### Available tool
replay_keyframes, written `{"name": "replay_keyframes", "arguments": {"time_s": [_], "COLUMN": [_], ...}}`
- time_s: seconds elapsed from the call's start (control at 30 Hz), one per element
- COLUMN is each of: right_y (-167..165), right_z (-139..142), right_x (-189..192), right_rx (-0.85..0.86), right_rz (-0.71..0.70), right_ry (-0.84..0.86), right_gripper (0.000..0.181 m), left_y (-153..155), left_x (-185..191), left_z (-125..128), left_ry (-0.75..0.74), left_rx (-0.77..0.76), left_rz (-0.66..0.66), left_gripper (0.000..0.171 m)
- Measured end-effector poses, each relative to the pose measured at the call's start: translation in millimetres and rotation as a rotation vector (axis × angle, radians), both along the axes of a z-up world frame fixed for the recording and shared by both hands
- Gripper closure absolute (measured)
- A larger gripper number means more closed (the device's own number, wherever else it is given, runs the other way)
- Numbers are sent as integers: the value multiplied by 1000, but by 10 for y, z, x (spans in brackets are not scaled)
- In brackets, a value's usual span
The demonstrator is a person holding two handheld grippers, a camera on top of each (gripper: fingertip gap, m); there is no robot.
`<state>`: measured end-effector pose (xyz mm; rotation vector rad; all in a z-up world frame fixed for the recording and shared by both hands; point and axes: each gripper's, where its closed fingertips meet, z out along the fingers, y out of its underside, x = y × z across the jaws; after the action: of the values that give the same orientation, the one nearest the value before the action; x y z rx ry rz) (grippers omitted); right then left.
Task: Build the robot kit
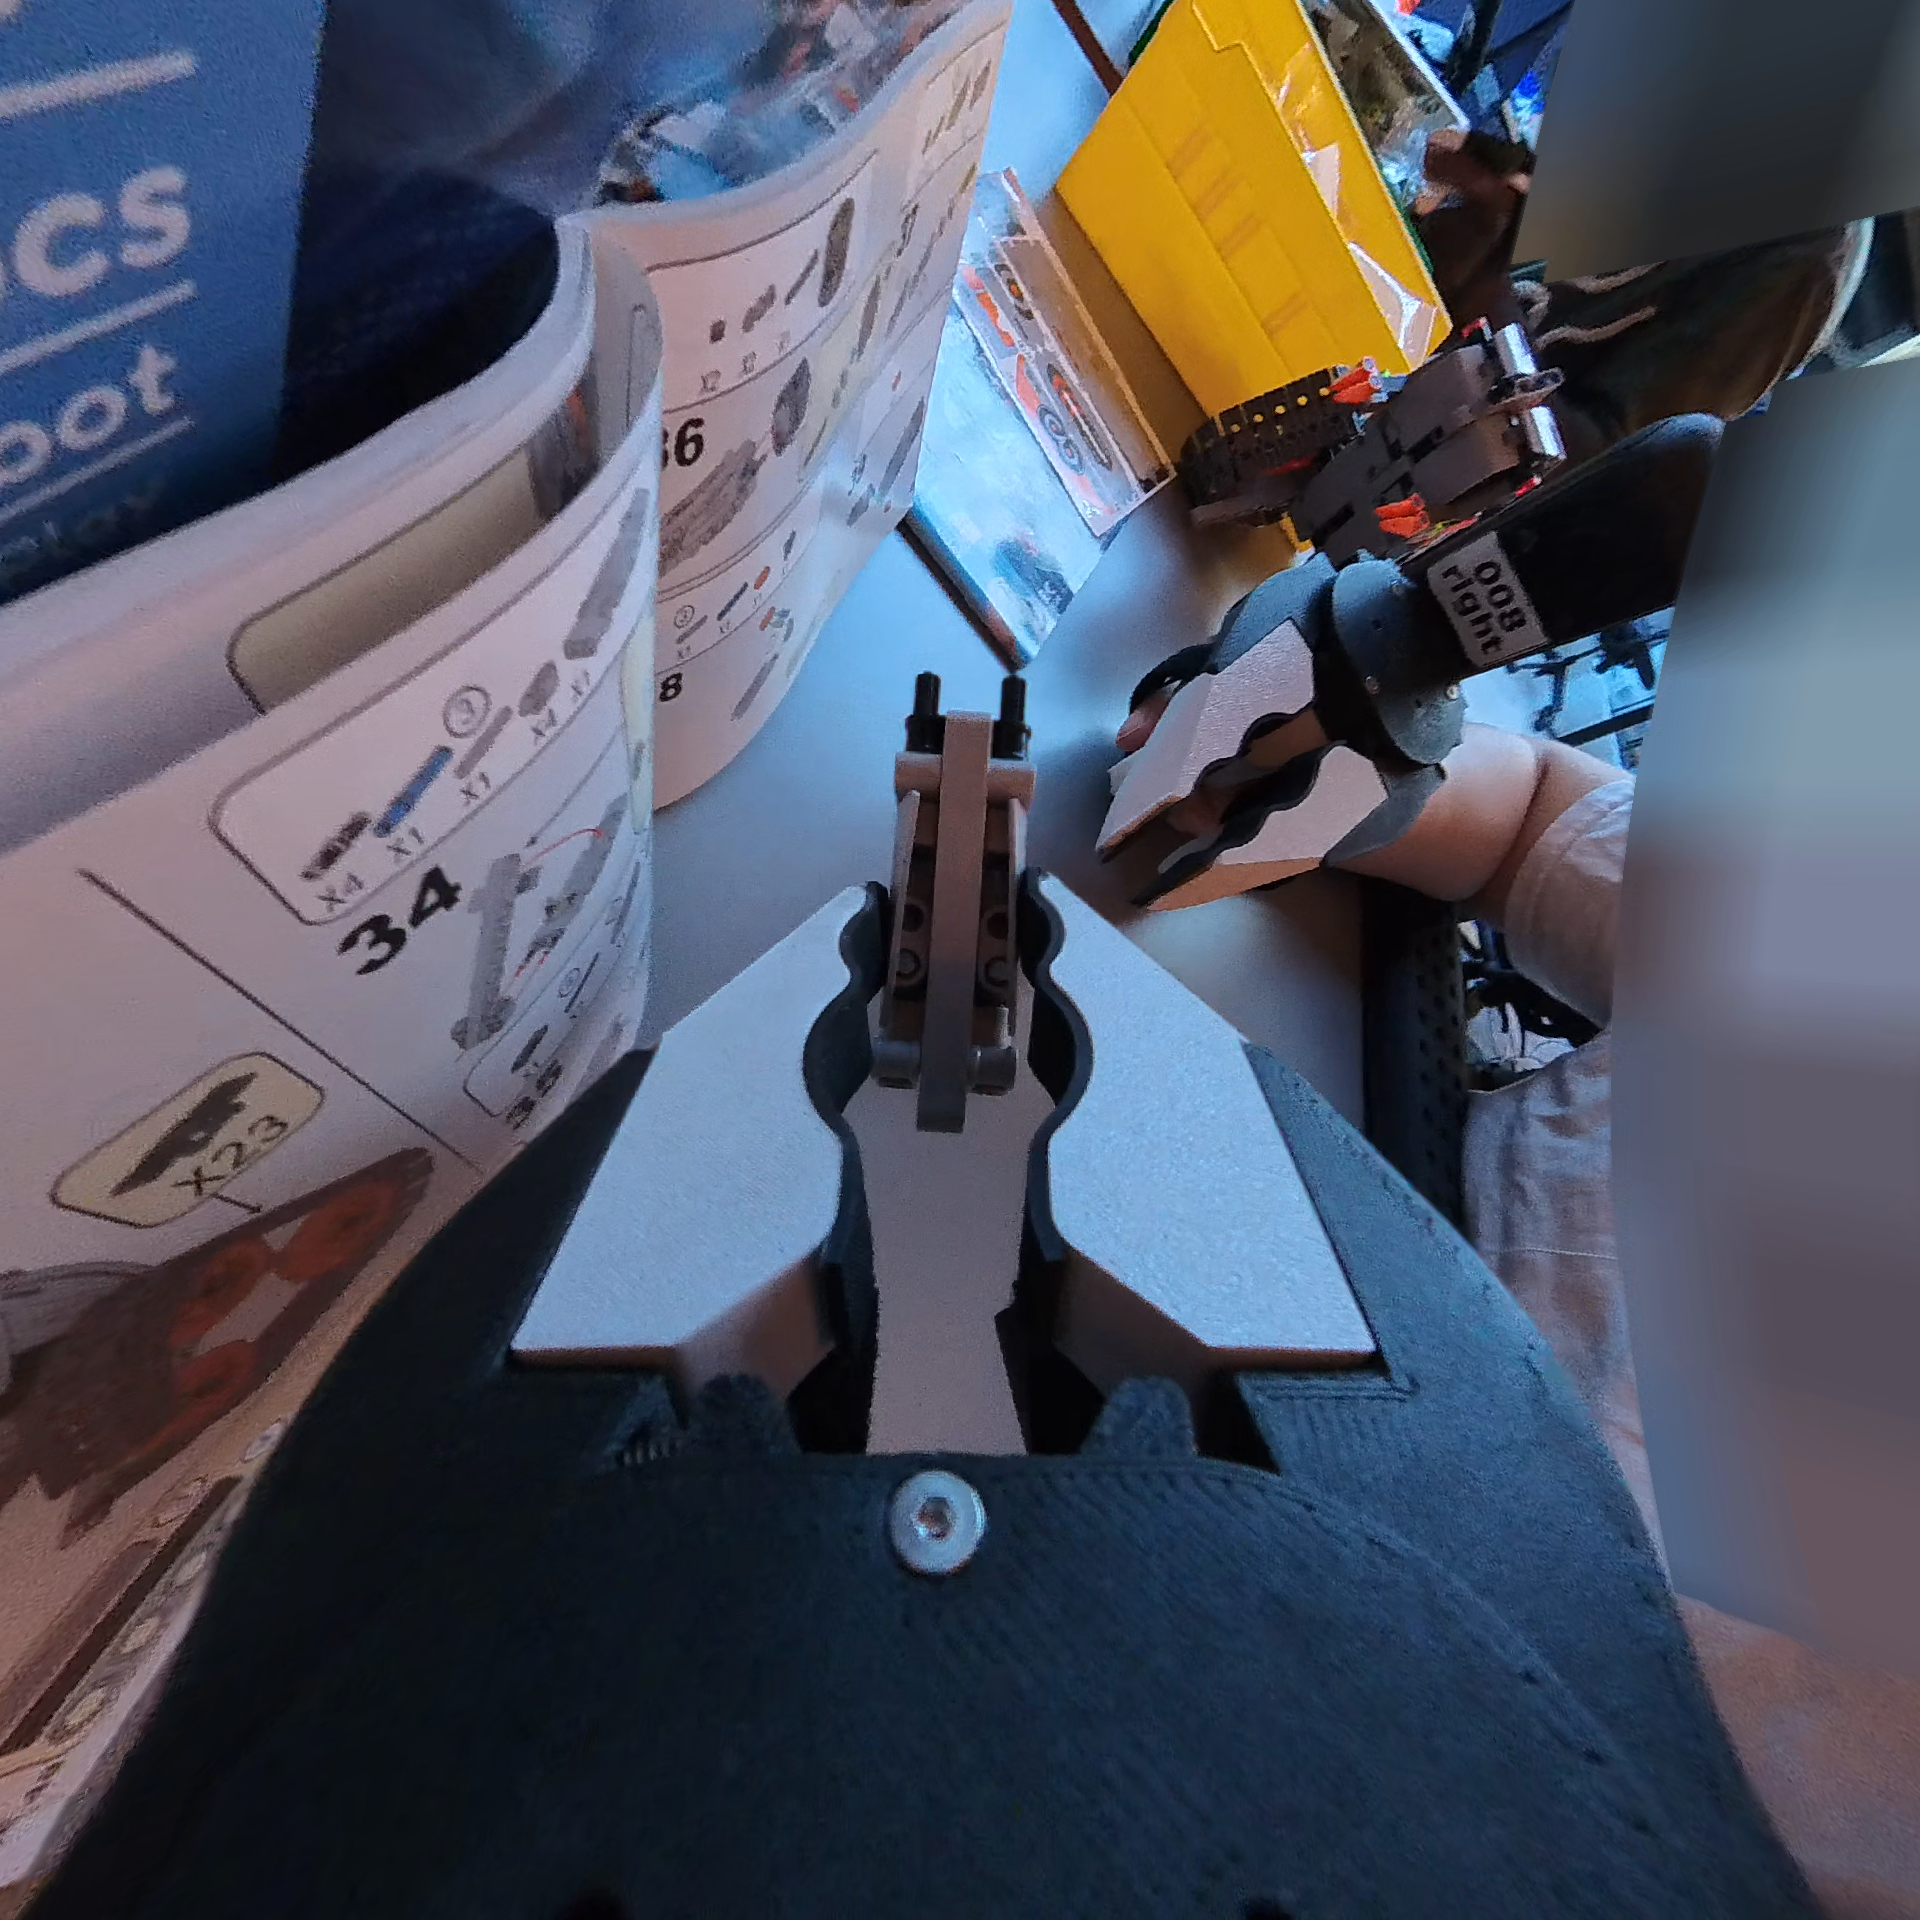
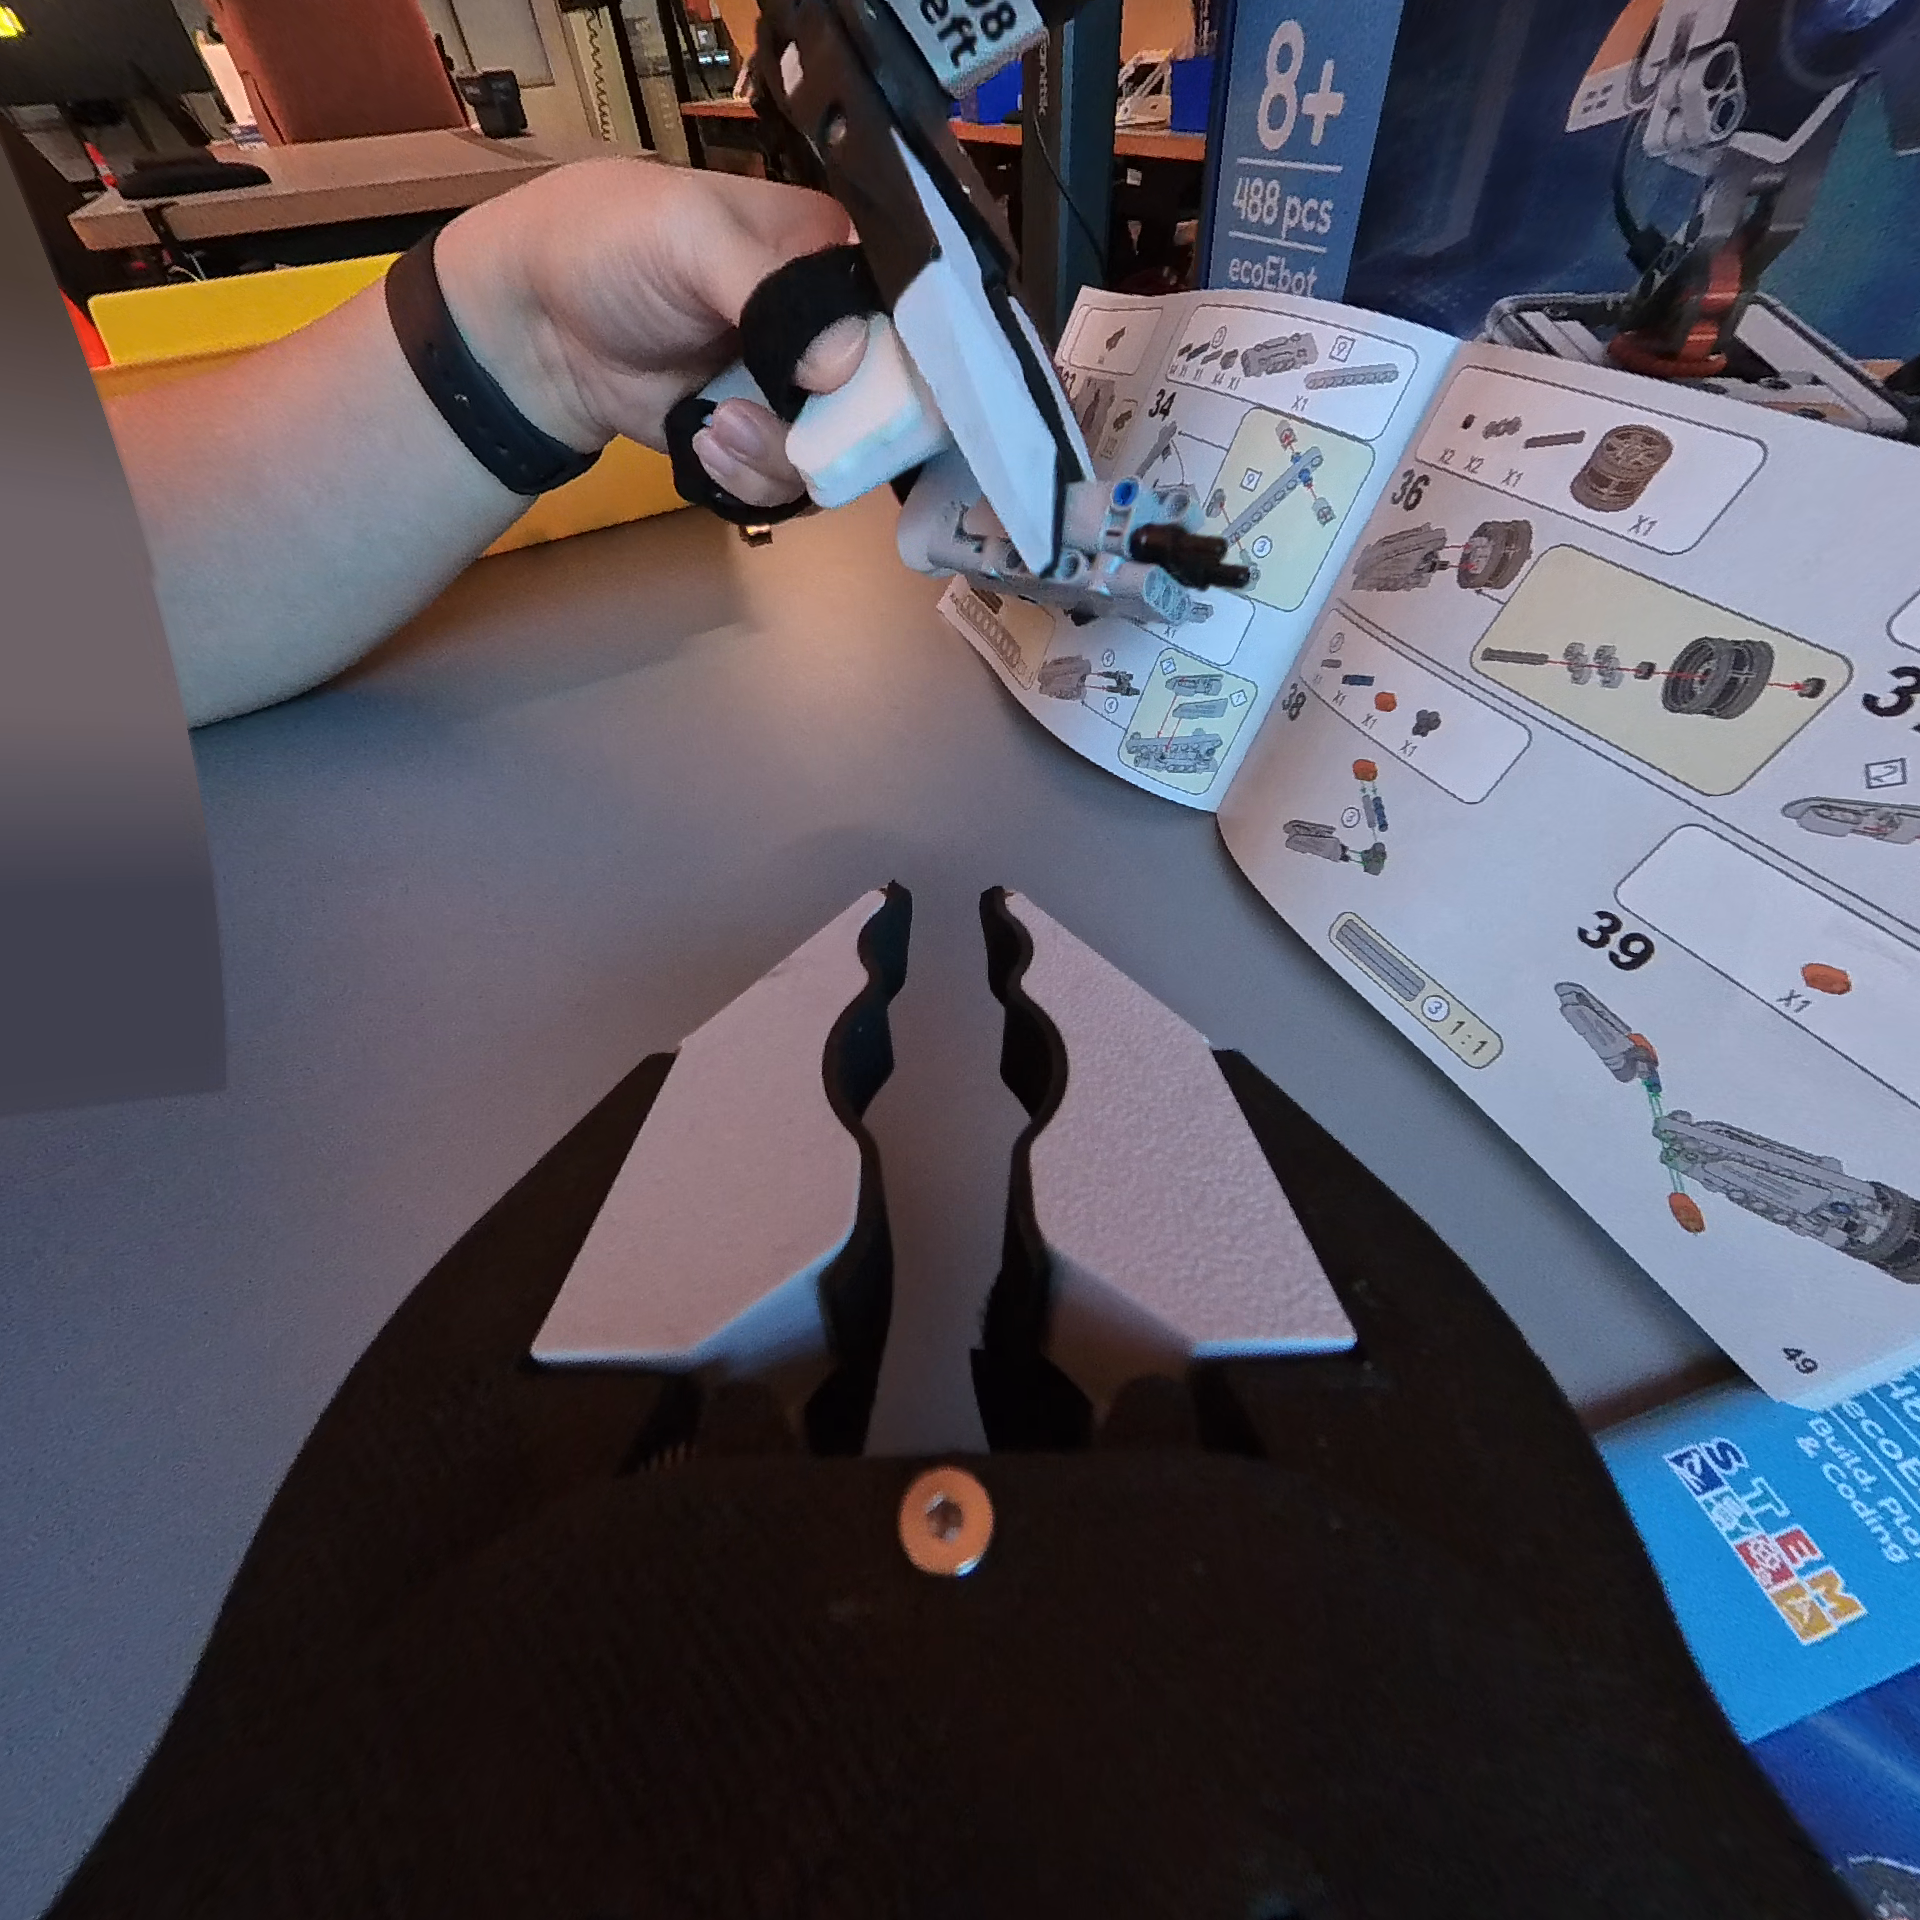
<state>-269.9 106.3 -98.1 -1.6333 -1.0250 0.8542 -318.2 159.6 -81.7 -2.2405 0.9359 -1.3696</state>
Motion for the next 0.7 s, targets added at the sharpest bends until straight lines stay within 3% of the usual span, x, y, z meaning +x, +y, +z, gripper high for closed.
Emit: {"name": "replay_keyframes", "arguments": {"time_s": [0.33, 0.7], "right_y": [-5, -8], "right_z": [-9, -7], "right_x": [-3, -1], "right_rx": [-8, -10], "right_rz": [6, 8], "right_ry": [-4, -3], "right_gripper": [168, 168], "left_y": [-126, -240], "left_x": [74, 132], "left_z": [247, 247], "left_ry": [-194, -135], "left_rx": [-179, -92], "left_rz": [-32, -84], "left_gripper": [148, 148]}}
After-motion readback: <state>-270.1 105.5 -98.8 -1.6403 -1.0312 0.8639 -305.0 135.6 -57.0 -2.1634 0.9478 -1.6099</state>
